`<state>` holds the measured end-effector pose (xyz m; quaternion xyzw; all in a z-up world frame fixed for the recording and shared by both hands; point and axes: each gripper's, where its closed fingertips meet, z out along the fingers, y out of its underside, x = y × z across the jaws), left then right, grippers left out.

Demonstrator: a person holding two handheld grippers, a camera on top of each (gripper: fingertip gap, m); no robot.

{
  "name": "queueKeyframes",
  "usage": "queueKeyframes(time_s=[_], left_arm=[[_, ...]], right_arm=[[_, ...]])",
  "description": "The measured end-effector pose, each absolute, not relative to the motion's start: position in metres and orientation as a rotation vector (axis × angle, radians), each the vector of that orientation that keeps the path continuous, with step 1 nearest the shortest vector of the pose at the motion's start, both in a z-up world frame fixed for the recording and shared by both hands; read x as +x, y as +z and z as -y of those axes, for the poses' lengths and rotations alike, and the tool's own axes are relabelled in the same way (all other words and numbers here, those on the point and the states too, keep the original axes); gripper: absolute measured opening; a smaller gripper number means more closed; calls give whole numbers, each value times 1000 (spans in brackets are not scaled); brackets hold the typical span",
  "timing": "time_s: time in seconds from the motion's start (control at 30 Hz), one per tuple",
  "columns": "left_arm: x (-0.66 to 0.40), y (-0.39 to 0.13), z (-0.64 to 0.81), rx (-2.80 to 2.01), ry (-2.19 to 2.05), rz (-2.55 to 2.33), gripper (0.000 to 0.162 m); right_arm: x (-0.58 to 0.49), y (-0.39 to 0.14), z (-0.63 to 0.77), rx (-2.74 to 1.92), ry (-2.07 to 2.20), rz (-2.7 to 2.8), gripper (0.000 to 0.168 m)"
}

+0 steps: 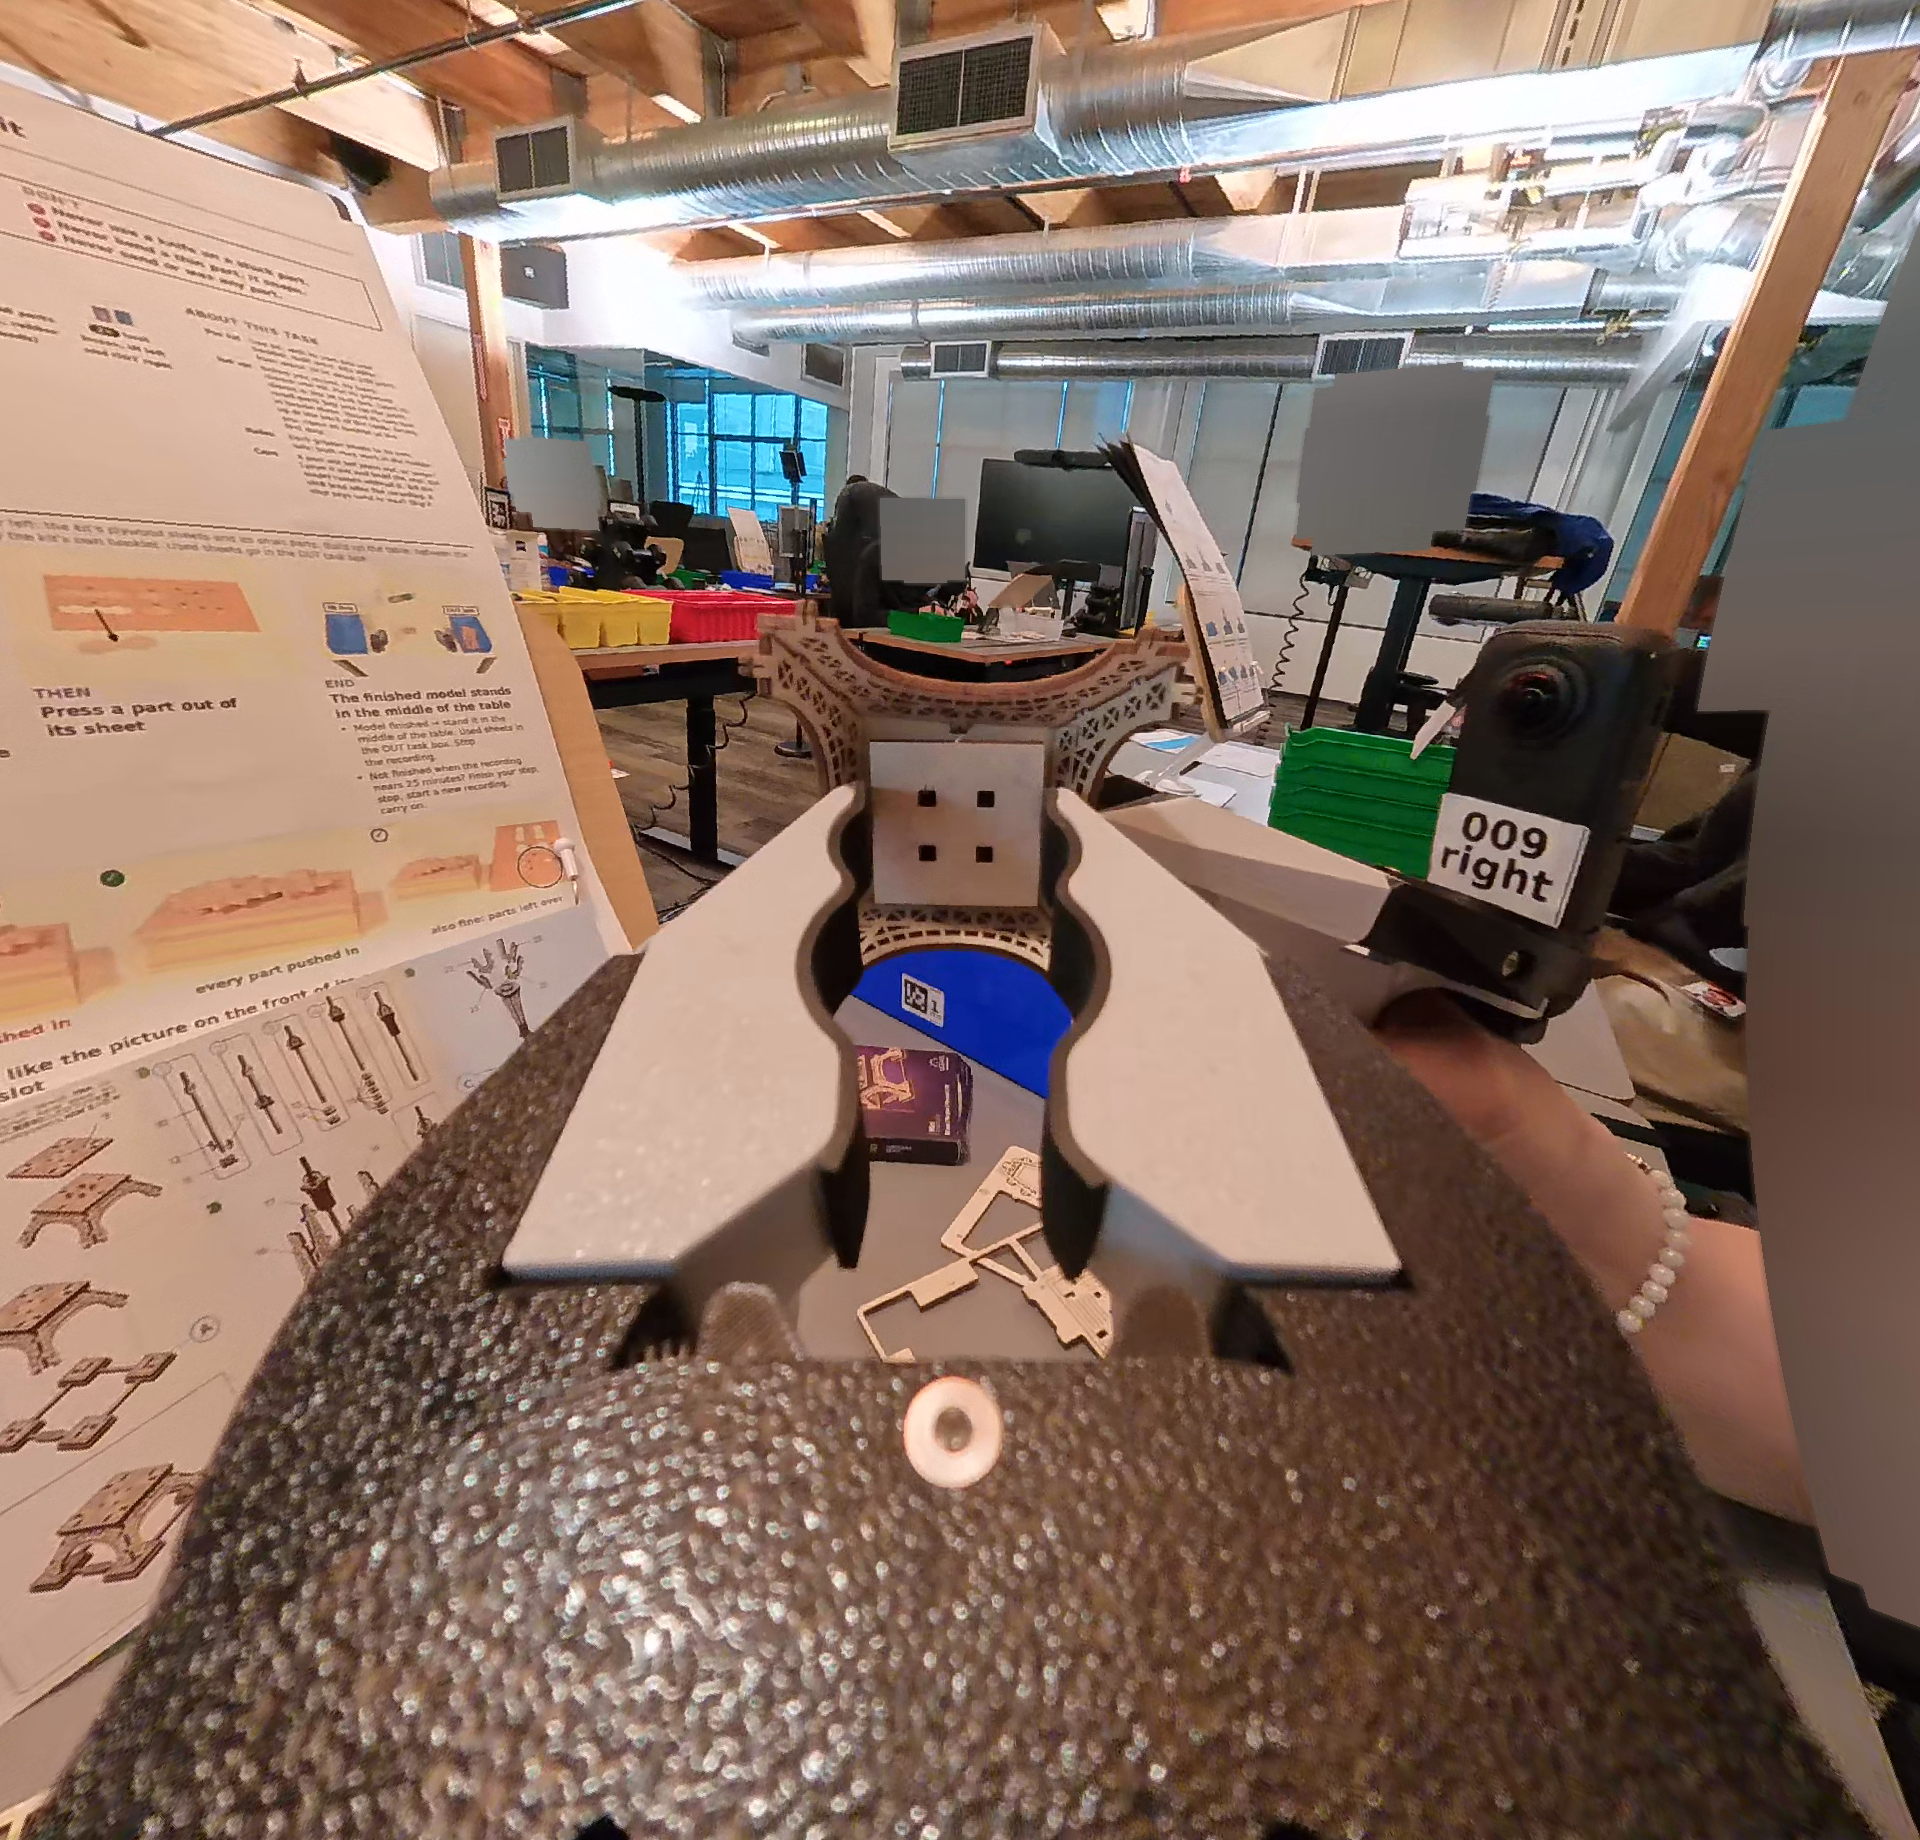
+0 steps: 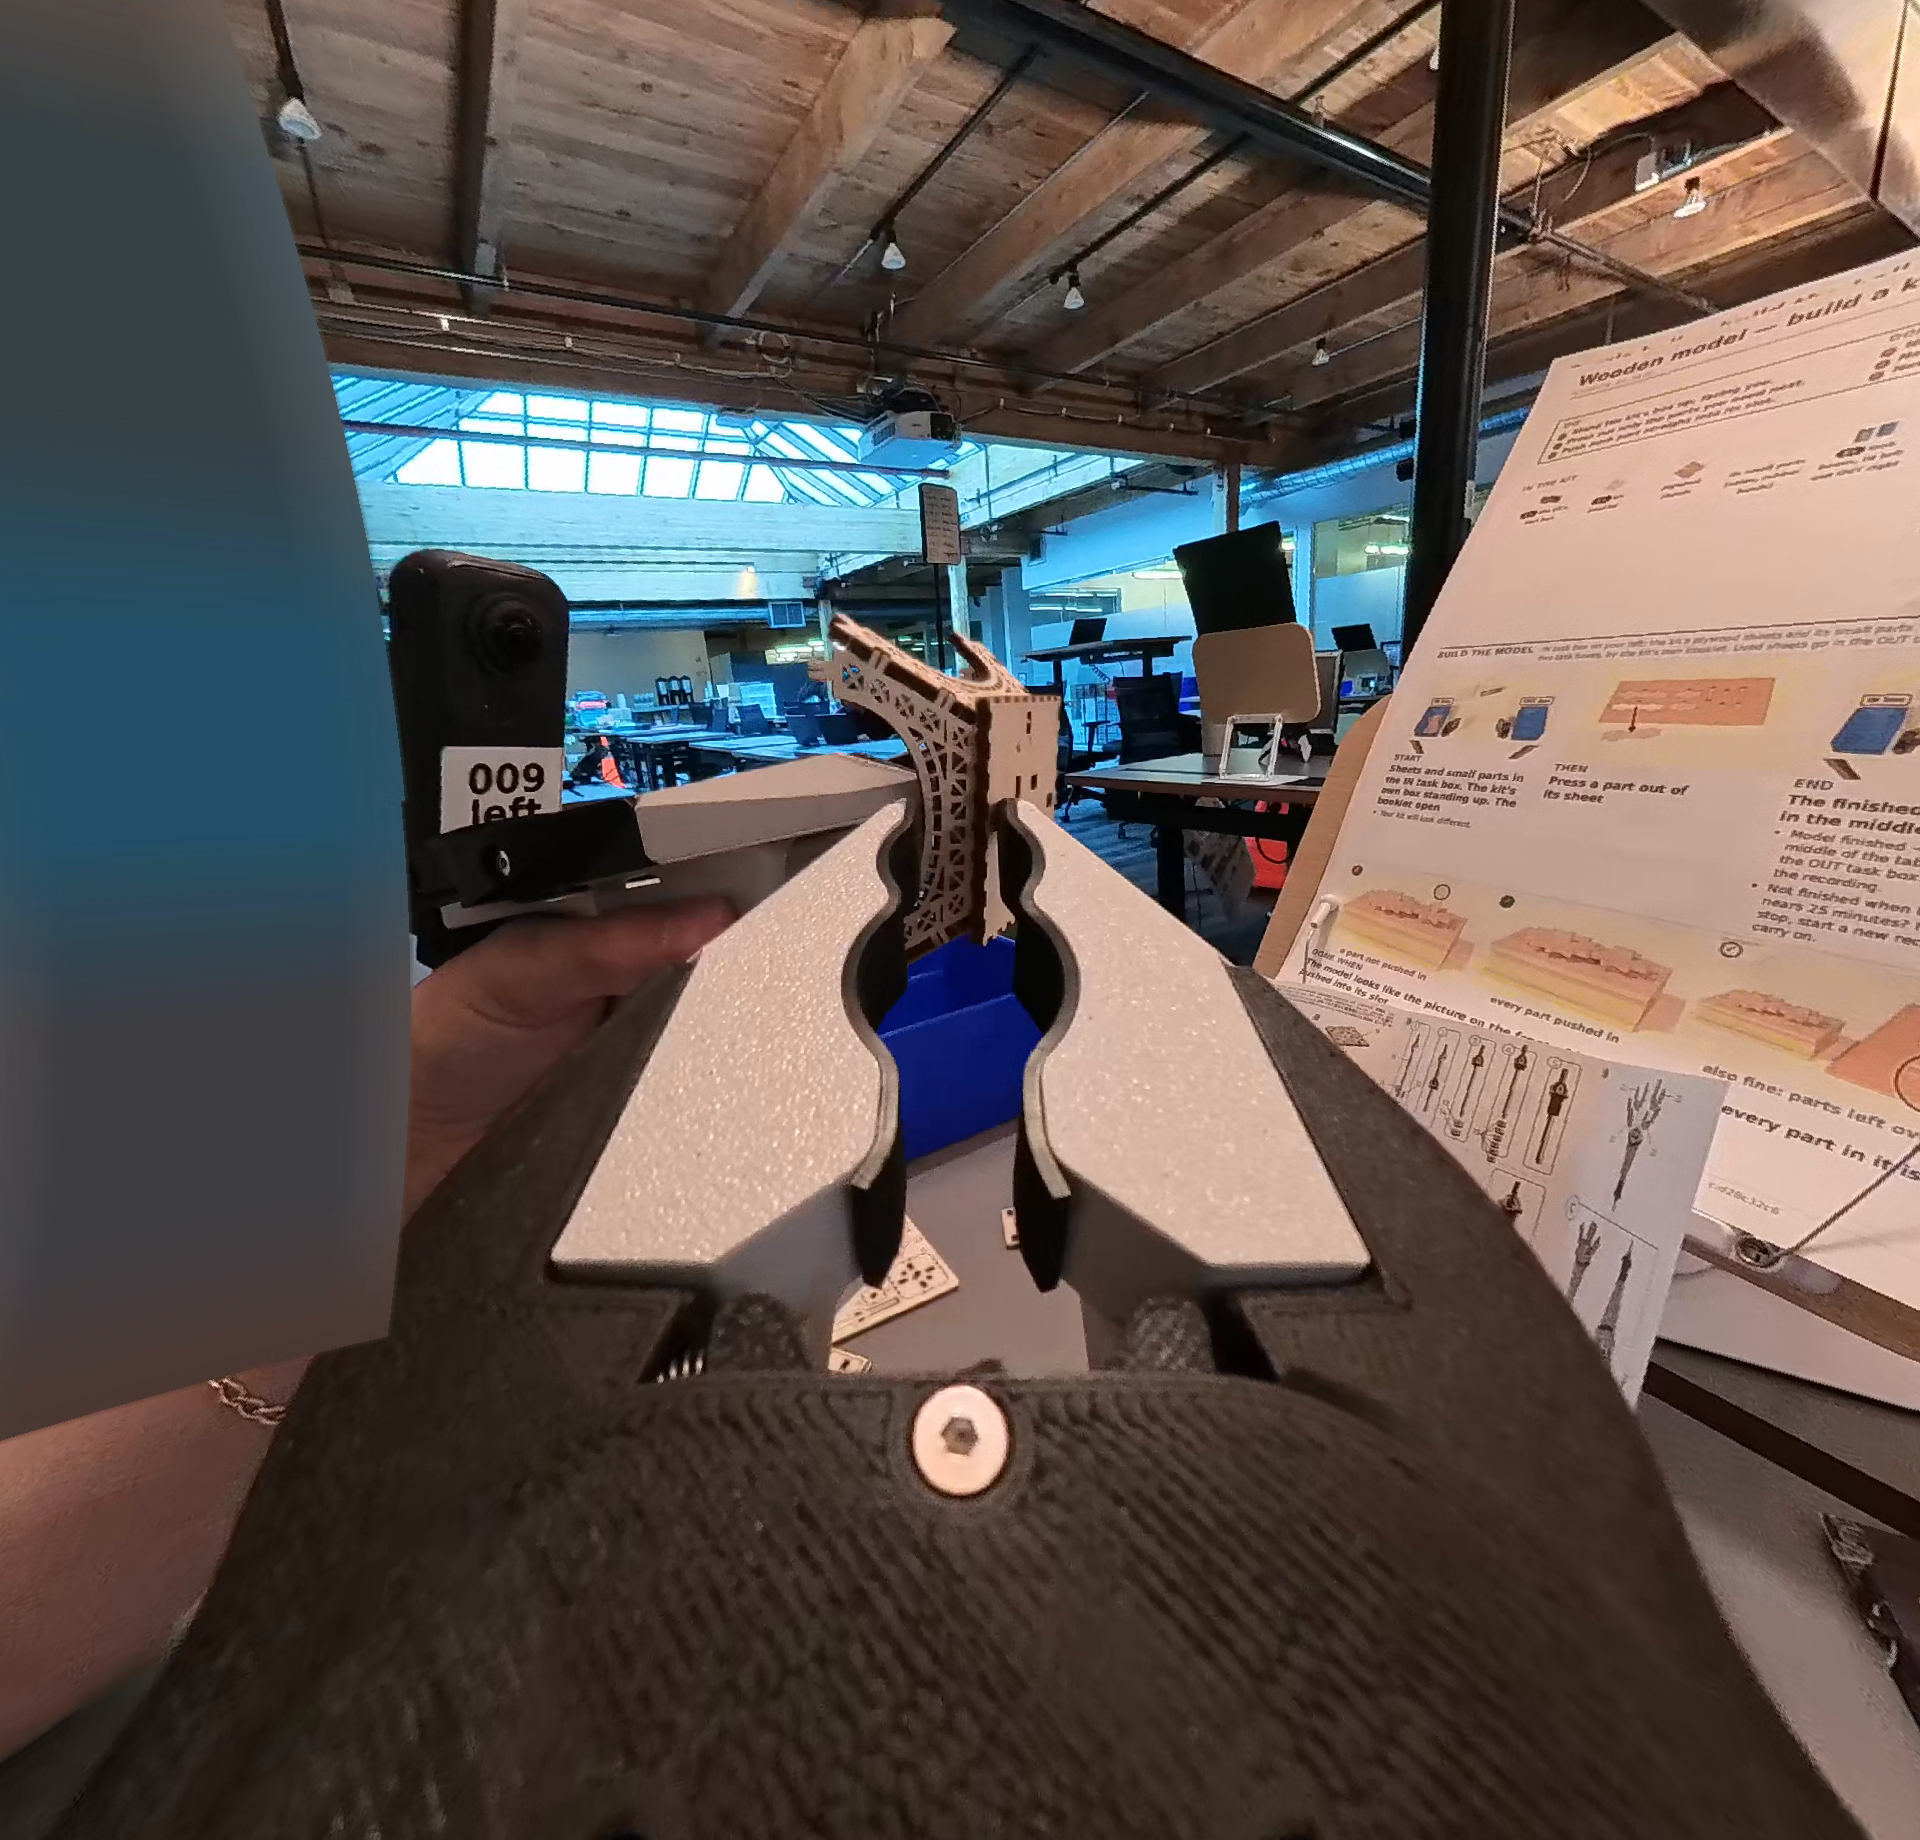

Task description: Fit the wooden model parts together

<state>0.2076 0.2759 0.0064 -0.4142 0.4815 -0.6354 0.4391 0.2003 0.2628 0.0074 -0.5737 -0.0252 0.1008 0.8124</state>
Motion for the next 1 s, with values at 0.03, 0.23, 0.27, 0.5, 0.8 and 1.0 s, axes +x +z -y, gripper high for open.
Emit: queueKeyframes(time_s=[0.03, 0.23, 0.27, 0.5, 0.8, 1.0], left_arm=[[208, 7, -276, -1027, -1581, -1199, 29], [208, 7, -276, -1027, -1593, -1195, 29], [208, 7, -277, -1028, -1591, -1196, 29], [207, 7, -277, -1036, -1651, -1194, 29], [210, 6, -280, -1018, -1530, -1181, 29], [211, 4, -281, -1014, -1523, -1196, 29]], right_arm=[[200, 8, -263, -1224, 213, 56, 12], [201, 8, -263, -1225, 212, 52, 11], [201, 7, -263, -1228, 212, 51, 11], [200, 8, -263, -1231, 197, 62, 12], [202, 5, -265, -1241, 189, 47, 12], [202, 3, -266, -1254, 147, 58, 11]])
